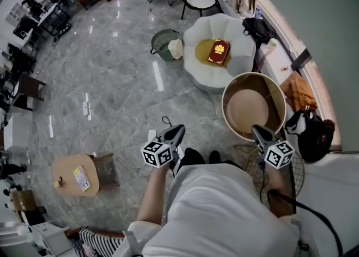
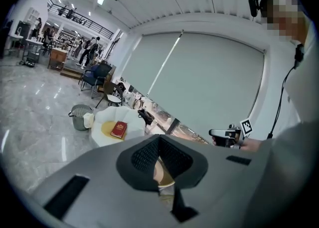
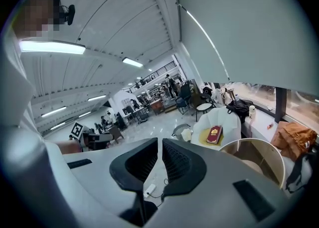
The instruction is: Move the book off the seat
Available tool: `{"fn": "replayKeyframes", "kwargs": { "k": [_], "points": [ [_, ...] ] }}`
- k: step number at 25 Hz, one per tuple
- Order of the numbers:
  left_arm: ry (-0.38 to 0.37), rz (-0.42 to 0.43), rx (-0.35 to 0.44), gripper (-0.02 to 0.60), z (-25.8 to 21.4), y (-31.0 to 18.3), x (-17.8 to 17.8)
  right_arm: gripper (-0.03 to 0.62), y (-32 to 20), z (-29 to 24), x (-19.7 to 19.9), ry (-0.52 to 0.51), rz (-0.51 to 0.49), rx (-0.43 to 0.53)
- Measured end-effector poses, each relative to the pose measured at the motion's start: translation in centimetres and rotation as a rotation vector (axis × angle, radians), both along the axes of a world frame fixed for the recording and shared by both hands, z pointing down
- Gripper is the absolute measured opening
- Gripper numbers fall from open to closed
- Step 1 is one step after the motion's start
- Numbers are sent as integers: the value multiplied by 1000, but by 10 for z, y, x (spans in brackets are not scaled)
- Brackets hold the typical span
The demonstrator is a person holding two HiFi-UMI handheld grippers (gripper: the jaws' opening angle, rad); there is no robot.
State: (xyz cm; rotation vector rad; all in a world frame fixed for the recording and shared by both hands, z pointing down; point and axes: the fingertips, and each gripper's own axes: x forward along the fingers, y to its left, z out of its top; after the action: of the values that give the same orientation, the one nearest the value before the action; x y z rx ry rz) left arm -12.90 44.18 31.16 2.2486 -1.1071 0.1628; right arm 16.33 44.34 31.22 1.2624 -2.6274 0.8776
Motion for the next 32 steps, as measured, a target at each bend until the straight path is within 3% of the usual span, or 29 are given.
{"fn": "replayKeyframes", "kwargs": {
  "k": [6, 14, 32],
  "points": [
    [12, 15, -9, 2, 4, -23, -2, 51, -19, 6, -6, 0, 13, -19],
    [33, 78, 7, 2, 7, -98, -16, 51, -75, 9, -23, 12, 82, -18],
    [-38, 328, -14, 2, 21, -271, -103, 51, -230, 6, -134, 3, 244, -31]
  ]
}}
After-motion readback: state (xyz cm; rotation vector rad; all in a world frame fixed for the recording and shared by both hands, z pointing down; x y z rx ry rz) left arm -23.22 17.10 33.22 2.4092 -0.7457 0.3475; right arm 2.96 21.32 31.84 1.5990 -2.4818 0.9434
